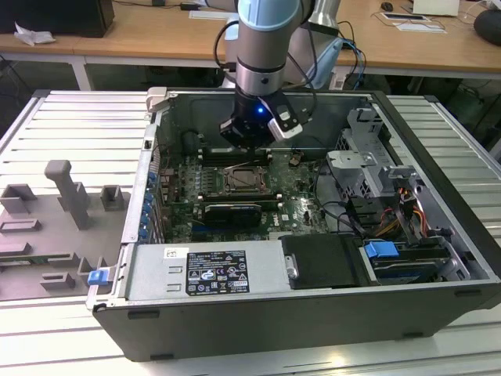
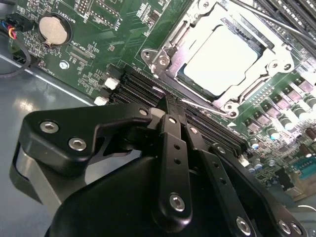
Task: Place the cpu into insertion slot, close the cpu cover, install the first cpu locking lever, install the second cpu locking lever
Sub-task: 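Install the first cpu locking lever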
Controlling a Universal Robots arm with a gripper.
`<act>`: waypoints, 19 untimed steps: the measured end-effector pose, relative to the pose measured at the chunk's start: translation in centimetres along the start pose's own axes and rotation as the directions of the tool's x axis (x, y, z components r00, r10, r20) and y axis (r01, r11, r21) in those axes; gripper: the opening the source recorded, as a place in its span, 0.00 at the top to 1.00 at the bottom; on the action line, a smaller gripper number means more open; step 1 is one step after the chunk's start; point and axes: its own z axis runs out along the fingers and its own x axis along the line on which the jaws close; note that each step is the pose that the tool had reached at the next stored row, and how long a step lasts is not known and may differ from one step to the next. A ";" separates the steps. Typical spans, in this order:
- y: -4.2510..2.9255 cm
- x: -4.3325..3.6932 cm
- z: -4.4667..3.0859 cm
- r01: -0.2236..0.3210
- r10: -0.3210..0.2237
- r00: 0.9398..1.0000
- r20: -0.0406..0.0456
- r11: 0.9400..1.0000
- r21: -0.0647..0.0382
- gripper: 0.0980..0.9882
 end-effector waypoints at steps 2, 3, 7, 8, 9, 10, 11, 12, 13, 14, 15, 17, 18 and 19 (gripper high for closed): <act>-0.03 -0.07 0.26 0.000 0.000 1.000 0.000 1.000 0.000 1.00; -0.06 -0.11 0.40 0.000 0.000 1.000 0.000 1.000 0.000 1.00; -0.11 -0.19 0.79 0.000 0.000 1.000 0.000 1.000 0.000 1.00; -0.12 -0.19 0.85 0.000 0.000 1.000 0.000 1.000 0.000 1.00; -0.12 -0.20 0.90 0.000 0.000 1.000 0.000 1.000 0.001 1.00; -0.13 -0.20 0.96 0.000 0.000 1.000 0.000 1.000 0.002 1.00; -0.13 -0.20 1.01 0.000 0.000 1.000 0.000 1.000 0.002 1.00; -0.14 -0.20 1.03 0.000 0.000 1.000 0.000 1.000 0.003 1.00; -0.14 -0.21 1.04 0.000 0.000 1.000 0.000 1.000 0.003 1.00; -0.15 -0.20 1.04 0.000 0.000 1.000 0.000 1.000 0.003 1.00; -0.15 -0.20 1.05 0.000 0.000 1.000 0.000 1.000 0.003 1.00; -0.13 -0.21 1.00 0.000 0.000 1.000 0.000 1.000 0.003 1.00; -0.12 -0.21 0.89 0.000 0.000 1.000 0.000 1.000 0.003 1.00; -0.12 -0.21 0.88 0.000 0.000 1.000 0.000 1.000 0.003 1.00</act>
